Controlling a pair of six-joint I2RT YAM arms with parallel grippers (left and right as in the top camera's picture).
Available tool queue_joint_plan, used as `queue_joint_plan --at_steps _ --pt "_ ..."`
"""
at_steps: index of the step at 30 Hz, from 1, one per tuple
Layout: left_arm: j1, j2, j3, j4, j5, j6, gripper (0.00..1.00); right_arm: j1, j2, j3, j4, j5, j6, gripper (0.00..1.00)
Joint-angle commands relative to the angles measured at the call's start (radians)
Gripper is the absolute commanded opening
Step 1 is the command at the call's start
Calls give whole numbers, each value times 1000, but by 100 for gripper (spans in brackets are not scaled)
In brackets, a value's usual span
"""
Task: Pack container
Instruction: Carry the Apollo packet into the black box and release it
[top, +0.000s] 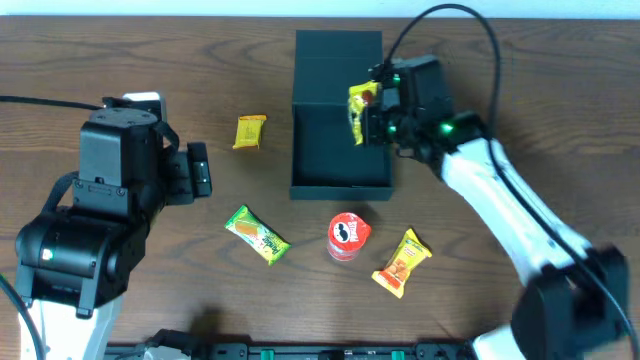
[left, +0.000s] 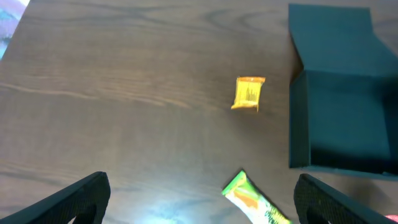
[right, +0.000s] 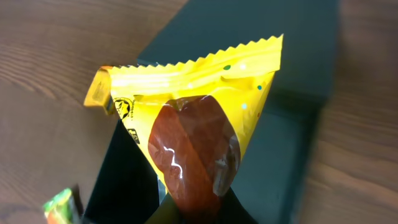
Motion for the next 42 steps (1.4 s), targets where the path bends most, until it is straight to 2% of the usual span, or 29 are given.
queue_joint_plan --at_steps 1,6,17,29,33,36,42 --pt "1 -8 21 -21 -19 -15 95 16 63 29 33 -19 55 7" --pt "1 -25 21 -51 -19 -16 95 35 170 48 53 24 114 6" --pt "1 -47 21 -98 -19 -23 96 56 219 47 -20 275 118 7" --pt "1 -53 21 -138 -19 -23 95 60 256 47 -78 334 156 9" --pt "1 -54 21 -144 -19 -23 95 60 264 47 -78 334 158 20" --pt "1 -54 21 -145 -19 -23 95 60 265 47 -78 334 158 41" --pt "1 -54 21 -140 -23 -22 95 60 259 48 -85 333 156 44"
